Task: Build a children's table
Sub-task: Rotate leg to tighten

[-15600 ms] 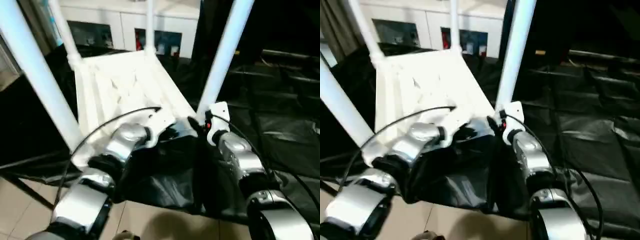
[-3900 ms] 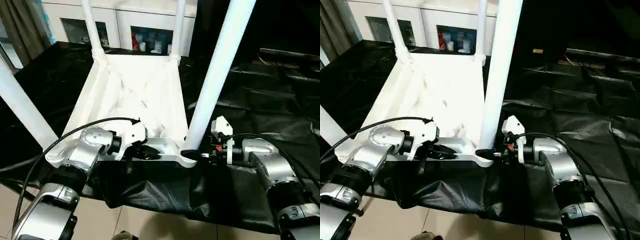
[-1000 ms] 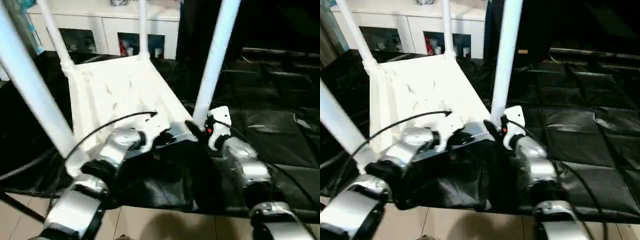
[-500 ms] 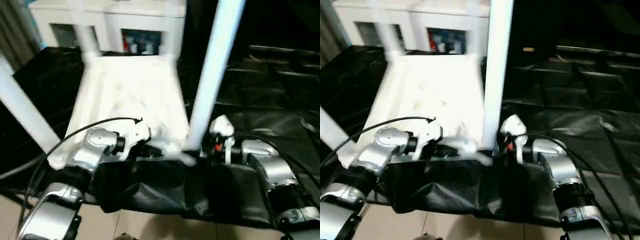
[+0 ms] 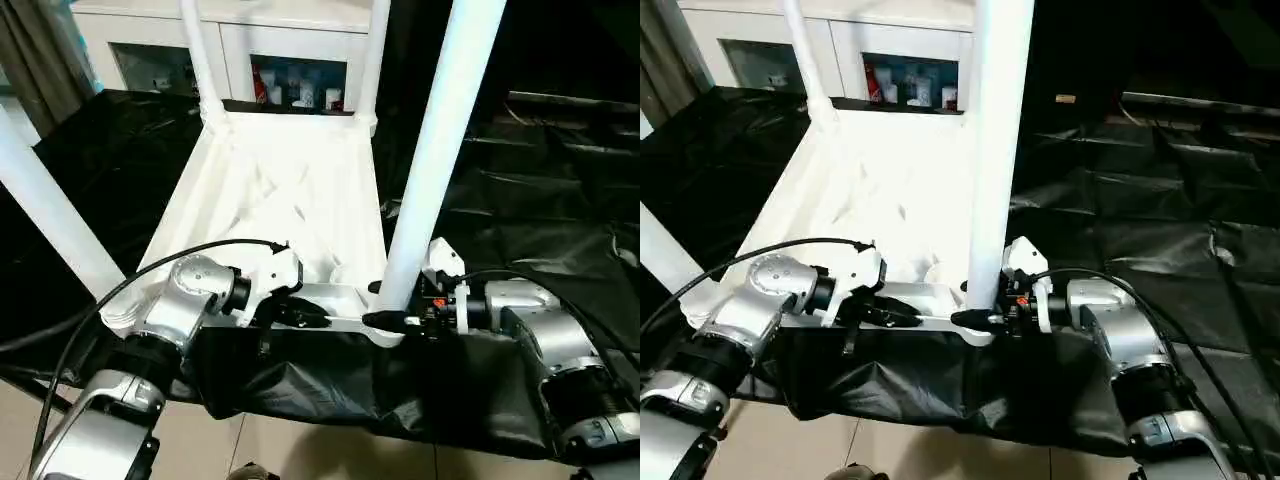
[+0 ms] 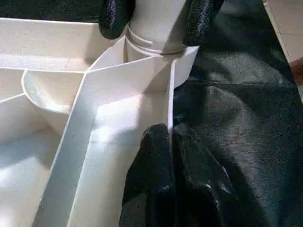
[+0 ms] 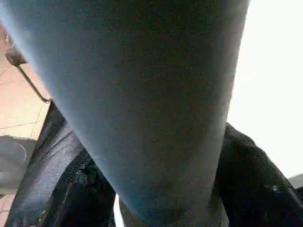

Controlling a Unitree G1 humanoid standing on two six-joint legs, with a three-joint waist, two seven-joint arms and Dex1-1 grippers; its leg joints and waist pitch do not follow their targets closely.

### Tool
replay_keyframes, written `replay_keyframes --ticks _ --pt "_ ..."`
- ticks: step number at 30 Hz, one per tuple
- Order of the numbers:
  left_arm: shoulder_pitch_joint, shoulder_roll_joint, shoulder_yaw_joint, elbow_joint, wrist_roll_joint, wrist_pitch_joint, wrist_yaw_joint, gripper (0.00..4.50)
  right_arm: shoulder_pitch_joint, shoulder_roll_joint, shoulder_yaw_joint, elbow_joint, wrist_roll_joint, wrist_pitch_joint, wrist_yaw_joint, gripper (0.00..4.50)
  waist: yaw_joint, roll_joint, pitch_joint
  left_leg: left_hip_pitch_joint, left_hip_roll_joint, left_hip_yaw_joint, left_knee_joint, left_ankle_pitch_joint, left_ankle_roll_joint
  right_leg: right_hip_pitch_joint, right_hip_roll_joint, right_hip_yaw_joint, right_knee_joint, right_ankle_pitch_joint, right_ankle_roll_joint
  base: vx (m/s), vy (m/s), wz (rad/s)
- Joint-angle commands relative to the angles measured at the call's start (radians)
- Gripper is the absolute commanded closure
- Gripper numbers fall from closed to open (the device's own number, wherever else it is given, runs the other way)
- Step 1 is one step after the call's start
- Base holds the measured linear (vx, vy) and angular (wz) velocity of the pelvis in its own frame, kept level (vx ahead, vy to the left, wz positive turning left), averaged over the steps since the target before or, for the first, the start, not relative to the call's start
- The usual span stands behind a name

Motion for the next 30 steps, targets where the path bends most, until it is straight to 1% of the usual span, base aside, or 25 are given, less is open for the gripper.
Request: replay_keyframes --ticks 1,2,3,4,5,6,7,9,11,12,13,15,16,19,20,21,22,23,24,25,26,27,28,29,30 --pt "-0.004 -0.033 0.011 -0.004 -0.02 0.003 0.066 4.5 0.026 0.033 0.051 0.004 0.005 0.033 0.017 2.06 0.001 -0.014 -0.06 0.018 0.088 -0.048 -0.072 -0.195 0.032 0.042 -0.095 0.066 -0.071 -0.271 -0.203 0.0 0.0 0.0" --pt "-0.014 -0.043 0.021 0.014 0.0 0.007 0.136 4.5 0.026 0.065 0.027 0.032 -0.006 0.023 -0.069 2.06 0.001 -0.013 -0.06 0.018 0.088 -0.048 -0.072 -0.195 0.031 0.041 -0.094 0.066 -0.071 -0.267 -0.204 0.0 0.0 0.0" --pt "-0.014 -0.043 0.021 0.014 0.0 0.007 0.136 4.5 0.026 0.065 0.027 0.032 -0.006 0.023 -0.069 2.08 -0.003 -0.012 -0.059 0.018 0.088 -0.048 -0.073 -0.201 0.024 0.038 -0.094 0.067 -0.072 -0.268 -0.204 0.0 0.0 0.0" --pt "-0.03 -0.055 0.031 0.039 0.02 0.013 0.211 4.5 0.02 0.099 0.003 0.069 -0.024 0.011 -0.17 2.08 -0.003 -0.013 -0.059 0.018 0.087 -0.05 -0.074 -0.208 0.02 0.039 -0.095 0.066 -0.073 -0.28 -0.202 0.0 0.0 0.0" --pt "-0.041 -0.064 0.038 0.057 0.033 0.017 0.264 4.5 0.016 0.123 -0.014 0.096 -0.036 0.002 -0.241 2.11 -0.009 -0.013 -0.057 0.021 0.085 -0.05 -0.074 -0.227 0.007 0.035 -0.096 0.067 -0.077 -0.308 -0.198 0.0 0.0 0.0" --pt "-0.041 -0.064 0.038 0.057 0.033 0.017 0.264 4.5 0.016 0.123 -0.014 0.096 -0.036 0.002 -0.241 2.14 -0.016 -0.016 -0.053 0.018 0.08 -0.054 -0.076 -0.259 -0.006 0.038 -0.099 0.065 -0.087 -0.386 -0.178 0.0 0.0 0.0" --pt "-0.056 -0.08 0.049 0.082 0.044 0.025 0.329 4.5 0.009 0.153 -0.037 0.128 -0.045 -0.004 -0.327 2.19 -0.017 -0.016 -0.055 0.018 0.08 -0.057 -0.075 -0.261 -0.009 0.042 -0.101 0.064 -0.087 -0.408 -0.169 0.0 0.0 0.0" --pt "-0.082 -0.115 0.065 0.114 0.053 0.034 0.429 4.5 -0.002 0.214 -0.087 0.174 -0.04 0.003 -0.48 2.35 -0.027 -0.011 -0.051 0.028 0.079 -0.058 -0.077 -0.299 -0.023 0.029 -0.1 0.066 -0.103 -0.492 -0.142 0.0 0.0 0.0" --pt "-0.093 -0.129 0.071 0.127 0.058 0.039 0.472 4.5 -0.006 0.241 -0.103 0.189 -0.04 0.0 -0.54 2.38 -0.032 -0.012 -0.05 0.027 0.079 -0.063 -0.08 -0.317 -0.026 0.03 -0.099 0.063 -0.107 -0.517 -0.127 0.0 0.0 0.0" --pt "-0.111 -0.152 0.077 0.146 0.065 0.048 0.535 4.5 -0.016 0.282 -0.122 0.217 -0.041 -0.007 -0.627 2.4 -0.035 -0.011 -0.05 0.03 0.079 -0.064 -0.081 -0.331 -0.028 0.029 -0.098 0.061 -0.109 -0.523 -0.121 0.0 0.0 0.0" --pt "-0.114 -0.157 0.079 0.15 0.066 0.05 0.548 4.5 -0.019 0.29 -0.126 0.224 -0.041 -0.008 -0.646 2.42 -0.038 -0.01 -0.047 0.032 0.08 -0.063 -0.083 -0.344 -0.03 0.025 -0.097 0.062 -0.112 -0.533 -0.118 0.0 0.0 0.0" --pt "-0.13 -0.178 0.085 0.163 0.073 0.063 0.609 4.5 -0.036 0.326 -0.147 0.259 -0.04 -0.01 -0.734 2.43 -0.046 -0.008 -0.043 0.041 0.079 -0.068 -0.084 -0.405 -0.044 0.02 -0.099 0.058 -0.122 -0.599 -0.102 0.0 0.0 0.0" --pt "-0.138 -0.19 0.088 0.172 0.078 0.068 0.645 4.5 -0.047 0.348 -0.162 0.282 -0.043 -0.014 -0.786 2.43 -0.046 -0.009 -0.043 0.042 0.077 -0.07 -0.083 -0.414 -0.045 0.022 -0.099 0.055 -0.125 -0.61 -0.095 0.0 0.0 0.0" --pt "-0.147 -0.204 0.093 0.182 0.081 0.076 0.685 4.5 -0.059 0.37 -0.162 0.303 -0.057 -0.024 -0.828 2.43 -0.052 -0.006 -0.046 0.041 0.08 -0.074 -0.091 -0.432 -0.051 0.027 -0.098 0.051 -0.124 -0.581 -0.09 0.0 0.0 0.0" --pt "-0.155 -0.214 0.097 0.191 0.084 0.081 0.714 4.5 -0.069 0.385 -0.161 0.32 -0.069 -0.034 -0.857 2.43 -0.052 -0.006 -0.046 0.038 0.081 -0.074 -0.095 -0.431 -0.05 0.03 -0.098 0.053 -0.124 -0.554 -0.09 0.0 0.0 0.0" --pt "-0.16 -0.226 0.096 0.197 0.086 0.076 0.726 4.5 -0.08 0.403 -0.152 0.33 -0.079 -0.064 -0.849 2.43 -0.053 -0.005 -0.045 0.041 0.081 -0.073 -0.095 -0.444 -0.053 0.024 -0.097 0.055 -0.124 -0.543 -0.096 0.0 0.0 0.0" --pt "-0.161 -0.233 0.094 0.198 0.086 0.07 0.725 4.5 -0.084 0.413 -0.14 0.327 -0.085 -0.09 -0.825 2.11 -0.054 -0.006 -0.045 0.043 0.079 -0.072 -0.094 -0.453 -0.055 0.022 -0.097 0.056 -0.124 -0.543 -0.098 0.0 0.0 0.0" --pt "-0.161 -0.233 0.094 0.198 0.086 0.07 0.725 4.5 -0.084 0.413 -0.14 0.327 -0.085 -0.09 -0.825 2.11 -0.053 -0.008 -0.044 0.045 0.077 -0.071 -0.092 -0.461 -0.05 0.021 -0.1 0.057 -0.127 -0.551 -0.101 0.0 0.0 0.0" --pt "-0.157 -0.234 0.089 0.191 0.082 0.06 0.7 4.5 -0.078 0.414 -0.121 0.3 -0.078 -0.104 -0.76 1.91 -0.051 -0.007 -0.044 0.045 0.077 -0.071 -0.091 -0.453 -0.04 0.022 -0.101 0.059 -0.128 -0.55 -0.102 0.0 0.0 0.0" --pt "-0.157 -0.234 0.089 0.191 0.082 0.06 0.7 4.5 -0.078 0.414 -0.121 0.3 -0.078 -0.104 -0.76 1.79 -0.051 -0.008 -0.044 0.043 0.078 -0.071 -0.092 -0.447 -0.037 0.023 -0.101 0.06 -0.128 -0.546 -0.102 0.0 0.0 0.0" --pt "-0.144 -0.225 0.081 0.175 0.073 0.04 0.642 4.5 -0.061 0.402 -0.09 0.248 -0.064 -0.104 -0.657 1.77 -0.051 -0.004 -0.044 0.039 0.078 -0.071 -0.094 -0.441 -0.032 0.025 -0.1 0.061 -0.124 -0.534 -0.105 0.0 0.0 0.0" --pt "-0.144 -0.225 0.081 0.175 0.073 0.04 0.642 4.5 -0.061 0.402 -0.09 0.248 -0.064 -0.104 -0.657 1.68 -0.052 -0.009 -0.046 0.034 0.079 -0.072 -0.095 -0.433 -0.022 0.031 -0.1 0.061 -0.123 -0.524 -0.099 0.0 0.0 0.0" --pt "-0.129 -0.208 0.071 0.159 0.063 0.026 0.579 4.5 -0.045 0.371 -0.057 0.209 -0.059 -0.094 -0.569 1.68 -0.052 -0.005 -0.045 0.032 0.078 -0.072 -0.096 -0.426 -0.019 0.032 -0.1 0.061 -0.122 -0.516 -0.101 0.0 0.0 0.0" --pt "-0.12 -0.196 0.064 0.148 0.055 0.018 0.537 4.5 -0.036 0.347 -0.041 0.187 -0.054 -0.087 -0.518 1.68 -0.053 -0.008 -0.047 0.029 0.078 -0.071 -0.095 -0.409 -0.01 0.037 -0.099 0.061 -0.121 -0.502 -0.104 0.0 0.0 0.0" --pt "-0.116 -0.191 0.061 0.144 0.052 0.016 0.52 4.5 -0.033 0.338 -0.035 0.18 -0.051 -0.084 -0.498 1.68 -0.053 -0.01 -0.048 0.027 0.078 -0.069 -0.094 -0.382 -0.001 0.038 -0.101 0.064 -0.118 -0.475 -0.117 0.0 0.0 0.0"
